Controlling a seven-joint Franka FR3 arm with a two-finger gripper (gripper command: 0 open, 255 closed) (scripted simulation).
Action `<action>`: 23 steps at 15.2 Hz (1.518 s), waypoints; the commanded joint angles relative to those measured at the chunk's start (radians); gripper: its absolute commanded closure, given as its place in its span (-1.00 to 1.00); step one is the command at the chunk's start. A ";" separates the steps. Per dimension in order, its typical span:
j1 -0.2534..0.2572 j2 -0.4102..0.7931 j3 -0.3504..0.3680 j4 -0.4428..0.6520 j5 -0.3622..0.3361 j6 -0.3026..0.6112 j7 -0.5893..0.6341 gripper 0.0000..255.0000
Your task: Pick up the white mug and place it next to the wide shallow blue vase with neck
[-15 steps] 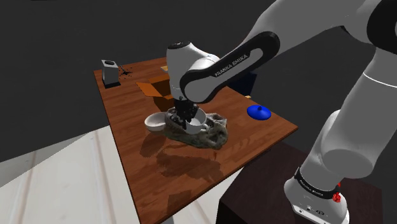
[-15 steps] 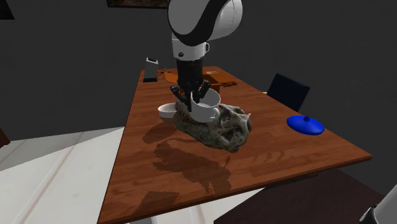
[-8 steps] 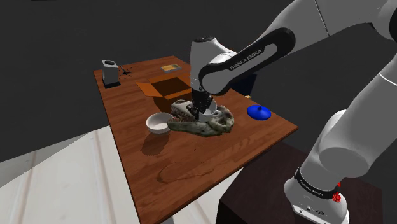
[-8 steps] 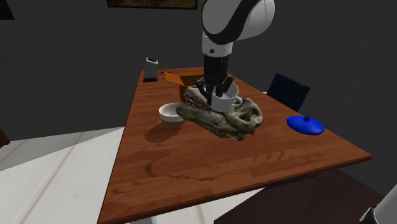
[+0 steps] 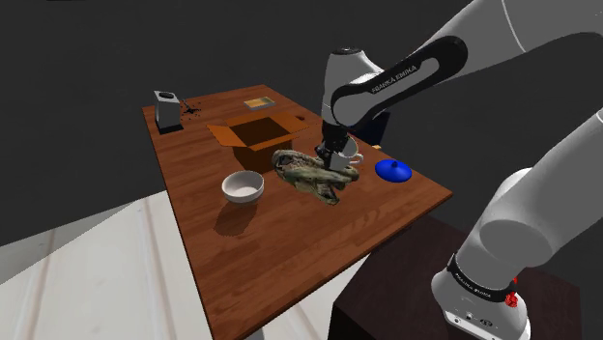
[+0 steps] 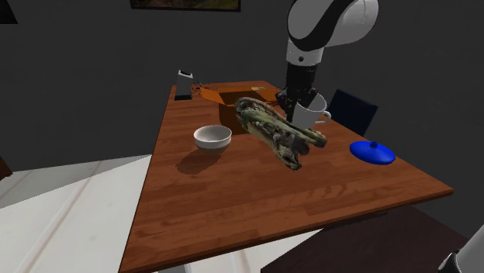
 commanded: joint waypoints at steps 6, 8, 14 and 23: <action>-0.083 -0.019 -0.121 -0.039 -0.028 -0.030 -0.178 1.00; -0.106 -0.017 -0.158 -0.037 -0.036 -0.027 -0.232 1.00; -0.129 0.025 -0.194 -0.056 -0.044 0.036 -0.281 1.00; -0.129 0.121 -0.198 -0.099 -0.044 0.176 -0.278 1.00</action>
